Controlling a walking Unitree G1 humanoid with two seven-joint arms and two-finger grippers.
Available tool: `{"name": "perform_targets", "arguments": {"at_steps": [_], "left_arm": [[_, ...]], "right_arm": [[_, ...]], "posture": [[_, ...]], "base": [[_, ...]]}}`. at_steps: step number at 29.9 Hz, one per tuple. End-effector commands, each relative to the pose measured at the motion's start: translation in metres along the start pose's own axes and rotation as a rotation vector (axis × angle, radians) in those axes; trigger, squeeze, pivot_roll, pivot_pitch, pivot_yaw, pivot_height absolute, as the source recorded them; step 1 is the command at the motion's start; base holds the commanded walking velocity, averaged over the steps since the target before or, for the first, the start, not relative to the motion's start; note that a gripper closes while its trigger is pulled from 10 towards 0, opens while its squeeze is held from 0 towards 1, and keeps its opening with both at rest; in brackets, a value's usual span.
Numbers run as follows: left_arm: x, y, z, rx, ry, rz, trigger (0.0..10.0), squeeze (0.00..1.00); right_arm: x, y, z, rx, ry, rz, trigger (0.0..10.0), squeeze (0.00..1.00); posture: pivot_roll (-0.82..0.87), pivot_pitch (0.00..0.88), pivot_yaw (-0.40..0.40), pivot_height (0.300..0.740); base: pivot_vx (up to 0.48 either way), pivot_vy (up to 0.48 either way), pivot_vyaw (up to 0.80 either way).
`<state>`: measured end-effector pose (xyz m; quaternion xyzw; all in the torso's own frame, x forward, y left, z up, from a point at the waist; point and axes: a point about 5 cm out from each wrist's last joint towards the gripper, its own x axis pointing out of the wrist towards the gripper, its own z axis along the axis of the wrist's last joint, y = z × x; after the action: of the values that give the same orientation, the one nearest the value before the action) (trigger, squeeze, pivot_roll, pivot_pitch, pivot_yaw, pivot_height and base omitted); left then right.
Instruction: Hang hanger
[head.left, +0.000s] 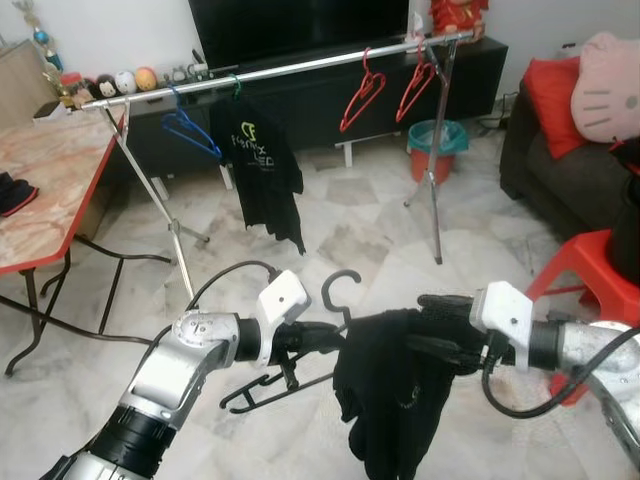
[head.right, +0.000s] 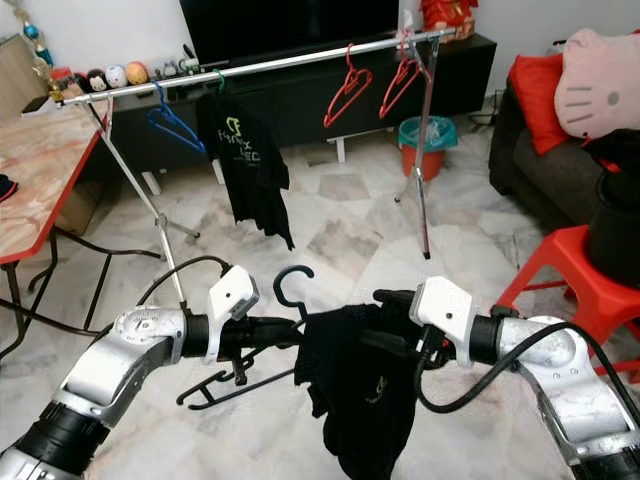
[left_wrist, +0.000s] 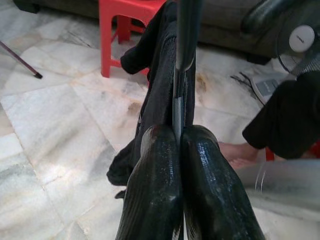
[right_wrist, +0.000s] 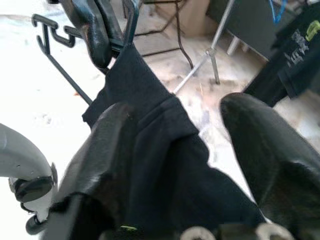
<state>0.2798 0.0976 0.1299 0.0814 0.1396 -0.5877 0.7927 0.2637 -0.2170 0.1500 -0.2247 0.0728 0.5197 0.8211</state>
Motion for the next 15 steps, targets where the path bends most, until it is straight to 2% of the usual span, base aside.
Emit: {"name": "perform_targets", "arguments": {"at_steps": [1, 2, 3, 4, 11, 15], "left_arm": [[-0.003, -0.002, 0.010, 0.035, -0.026, -0.022, 10.0, 0.00], [-0.004, -0.002, 0.010, 0.036, -0.026, -0.028, 10.0, 0.00], [-0.004, -0.004, 0.011, 0.042, -0.019, -0.050, 10.0, 0.00], [-0.003, -0.005, 0.012, 0.050, -0.013, -0.066, 10.0, 0.00], [-0.003, -0.011, 0.018, 0.080, -0.002, -0.132, 10.0, 0.00], [-0.003, -0.013, 0.019, 0.095, 0.002, -0.152, 10.0, 0.00]], "right_arm": [[0.001, -0.003, 0.005, -0.033, -0.025, 0.011, 10.0, 1.00], [0.001, -0.004, 0.005, -0.051, -0.017, 0.017, 10.0, 1.00], [0.003, -0.004, 0.003, -0.102, 0.019, 0.040, 10.0, 0.69], [0.006, -0.003, 0.001, -0.134, 0.047, 0.076, 10.0, 0.00], [0.014, -0.006, -0.002, -0.193, 0.089, 0.173, 10.0, 0.00], [0.017, -0.007, 0.001, -0.204, 0.074, 0.217, 10.0, 0.00]], "posture": [[-0.12, 0.000, 0.107, 0.740], [-0.12, 0.000, 0.107, 0.740], [-0.12, 0.000, 0.109, 0.740], [-0.12, 0.000, 0.109, 0.740], [-0.11, 0.000, 0.105, 0.740], [-0.11, 0.000, 0.105, 0.740]], "base": [[0.000, 0.000, 0.00], [0.000, 0.000, 0.00], [0.000, 0.000, 0.00], [0.000, 0.000, 0.00], [0.000, 0.000, 0.00], [0.000, 0.000, 0.00]]}}
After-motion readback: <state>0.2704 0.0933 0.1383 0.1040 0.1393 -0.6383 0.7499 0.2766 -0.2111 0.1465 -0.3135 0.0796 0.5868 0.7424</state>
